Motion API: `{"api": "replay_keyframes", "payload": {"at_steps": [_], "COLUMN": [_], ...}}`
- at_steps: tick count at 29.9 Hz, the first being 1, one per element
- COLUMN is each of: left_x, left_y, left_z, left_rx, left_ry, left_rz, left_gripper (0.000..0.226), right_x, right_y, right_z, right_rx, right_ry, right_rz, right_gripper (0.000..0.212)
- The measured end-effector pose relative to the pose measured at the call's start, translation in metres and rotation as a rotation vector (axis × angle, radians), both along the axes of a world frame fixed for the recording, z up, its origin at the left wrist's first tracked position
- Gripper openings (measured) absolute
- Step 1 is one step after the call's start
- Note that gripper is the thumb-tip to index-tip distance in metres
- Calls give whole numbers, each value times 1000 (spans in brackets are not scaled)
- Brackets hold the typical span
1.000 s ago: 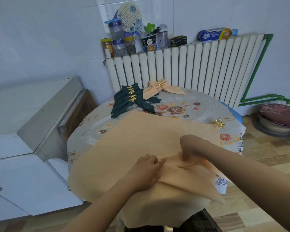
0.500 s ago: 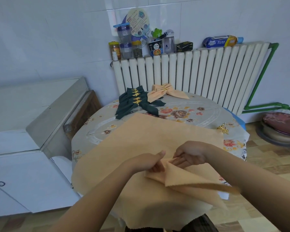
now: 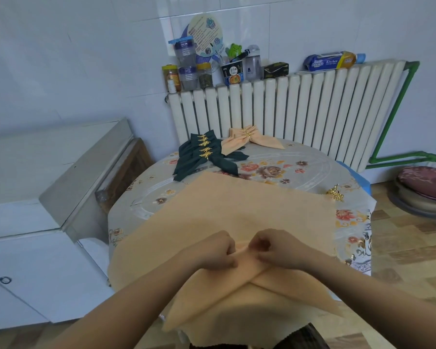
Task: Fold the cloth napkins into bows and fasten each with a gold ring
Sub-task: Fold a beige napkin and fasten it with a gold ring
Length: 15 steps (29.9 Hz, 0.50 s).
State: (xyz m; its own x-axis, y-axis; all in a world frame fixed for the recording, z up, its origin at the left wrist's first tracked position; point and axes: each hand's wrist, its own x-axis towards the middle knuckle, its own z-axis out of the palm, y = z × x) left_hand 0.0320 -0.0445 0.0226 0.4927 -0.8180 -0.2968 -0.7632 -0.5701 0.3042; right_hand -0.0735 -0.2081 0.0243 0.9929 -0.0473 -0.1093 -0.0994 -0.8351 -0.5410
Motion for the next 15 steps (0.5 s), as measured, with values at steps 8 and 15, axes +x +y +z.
{"api": "replay_keyframes", "payload": {"at_steps": [8,15], "left_x": [-26,-33], "left_y": [6,14], "left_z": [-38,-53], "left_rx": [-284,-94], "left_ry": [-220,-322], "left_rz": [59,-177], "left_gripper": [44,86], "right_x": [-28,-19], "right_y": [1,-5], "right_z": [-48,-55], "right_rx": [-367,-419], "right_ry": [-246,-565], "right_rz": [203,232], "right_gripper": [60,33]}}
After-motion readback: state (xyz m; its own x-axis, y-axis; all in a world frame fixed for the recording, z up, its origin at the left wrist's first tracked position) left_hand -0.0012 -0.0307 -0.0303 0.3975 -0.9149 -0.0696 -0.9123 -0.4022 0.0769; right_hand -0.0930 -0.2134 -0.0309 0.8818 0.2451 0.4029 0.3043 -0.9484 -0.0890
